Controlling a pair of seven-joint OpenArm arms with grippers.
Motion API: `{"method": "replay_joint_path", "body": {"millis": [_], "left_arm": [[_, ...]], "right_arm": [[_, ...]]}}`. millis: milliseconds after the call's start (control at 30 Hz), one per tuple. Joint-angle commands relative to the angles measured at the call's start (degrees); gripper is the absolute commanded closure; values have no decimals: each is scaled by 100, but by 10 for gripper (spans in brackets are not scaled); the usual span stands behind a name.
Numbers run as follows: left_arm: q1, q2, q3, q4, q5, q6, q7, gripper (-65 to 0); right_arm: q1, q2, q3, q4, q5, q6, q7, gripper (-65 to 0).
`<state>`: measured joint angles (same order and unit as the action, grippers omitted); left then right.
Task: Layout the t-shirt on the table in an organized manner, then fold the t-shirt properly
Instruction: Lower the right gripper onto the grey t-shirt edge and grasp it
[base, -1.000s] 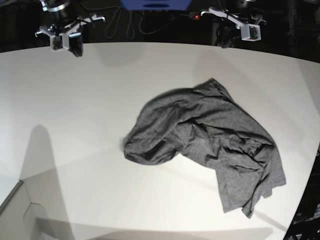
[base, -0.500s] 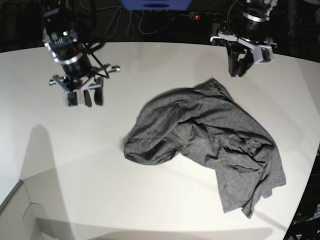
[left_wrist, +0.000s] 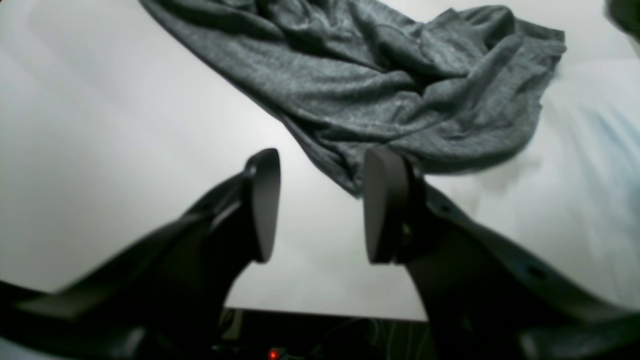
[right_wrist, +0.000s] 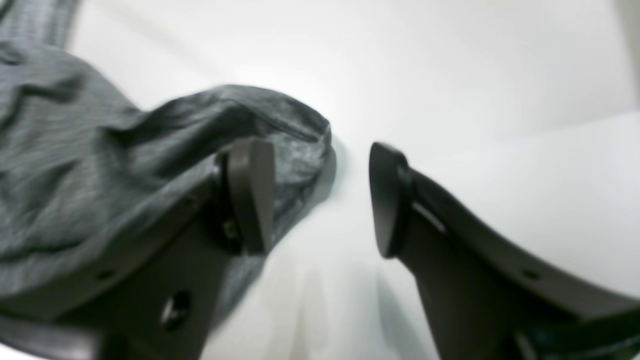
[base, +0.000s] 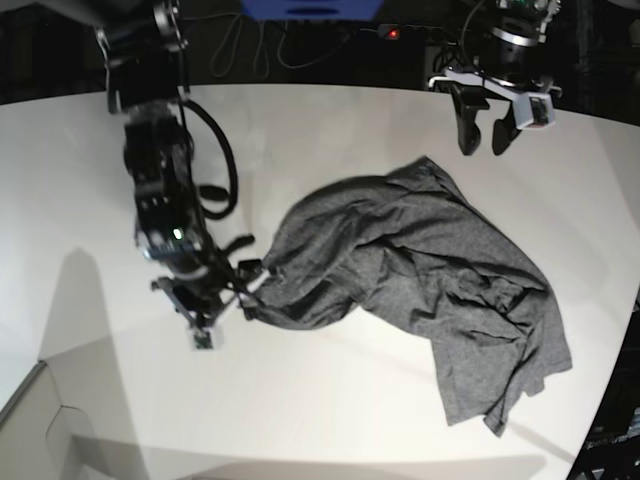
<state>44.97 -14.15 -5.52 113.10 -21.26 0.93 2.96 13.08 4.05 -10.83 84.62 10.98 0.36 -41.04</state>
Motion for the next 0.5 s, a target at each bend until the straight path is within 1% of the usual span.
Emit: {"method": "replay_joint_path", "body": {"millis": [0,100,200,333,467], "left_arm": [[52,-22,-24,97,3,-18,-160,-268],[167,-13,-24,97,3,-18,-169,-268],[167,-13,-24,88,3,-18,-169,-268],[158,-13,-24,88,3,-18,-169,-268],[123,-5,-24,88,3,-18,-169,-268]], "right_arm": [[340,-32,15,-203,-13,3,161,-311],[920,-93,-99,-1134,-30,12,170,-311],[1246,-76,-407,-1715,-30,12,231,-310],[1290,-76,-627,-2128,-39,12,530,-310],[1281,-76,-644,-2506,-48,12,688,-310]]}}
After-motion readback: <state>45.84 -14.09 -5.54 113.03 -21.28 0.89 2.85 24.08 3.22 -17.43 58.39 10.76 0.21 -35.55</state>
